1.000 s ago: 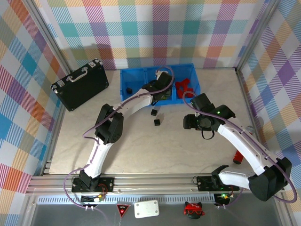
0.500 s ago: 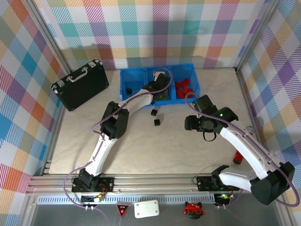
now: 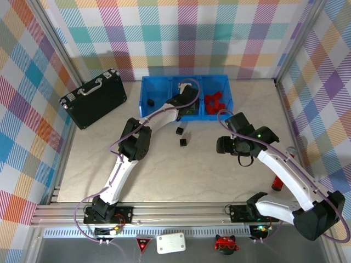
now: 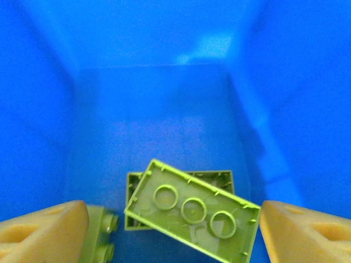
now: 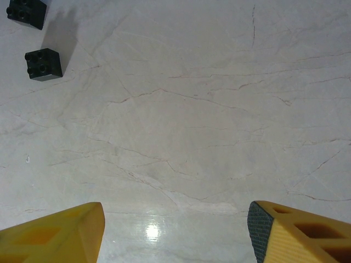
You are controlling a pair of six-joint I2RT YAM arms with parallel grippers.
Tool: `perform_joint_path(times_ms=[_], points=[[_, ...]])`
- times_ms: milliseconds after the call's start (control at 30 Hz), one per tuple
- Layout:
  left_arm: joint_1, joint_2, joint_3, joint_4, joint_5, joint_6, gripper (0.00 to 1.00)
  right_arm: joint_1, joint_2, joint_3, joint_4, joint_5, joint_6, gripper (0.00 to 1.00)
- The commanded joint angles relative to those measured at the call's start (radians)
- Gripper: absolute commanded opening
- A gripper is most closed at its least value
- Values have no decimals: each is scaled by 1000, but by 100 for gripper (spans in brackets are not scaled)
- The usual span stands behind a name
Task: Sort the legos into containers by color
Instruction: Place the lego in the container, then pick up the lego from the center of the table.
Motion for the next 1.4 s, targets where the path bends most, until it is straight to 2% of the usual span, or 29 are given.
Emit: perform_joint_path(times_ms=[0,400,667,1067,1233,1367], points=[[2,-83,-2,-14,50,6,85,-5,-2,-7,-4,-6,11,71],[-1,-321,-173,-5,199,-46,81,-5,57,-1,66,-59,7,70],[0,-451,-308,-67,283,-75,79,-5,116,24,102,-97,4,68],[0,-691,-638,-185,289,-121,72,22,245,58,195,-173,27,63],[-9,-707,-719,-215,284,-155,70,40,305,92,205,-175,20,63],[-19,-658,-721,-231,278,-150,70,39,311,92,207,-172,16,63]])
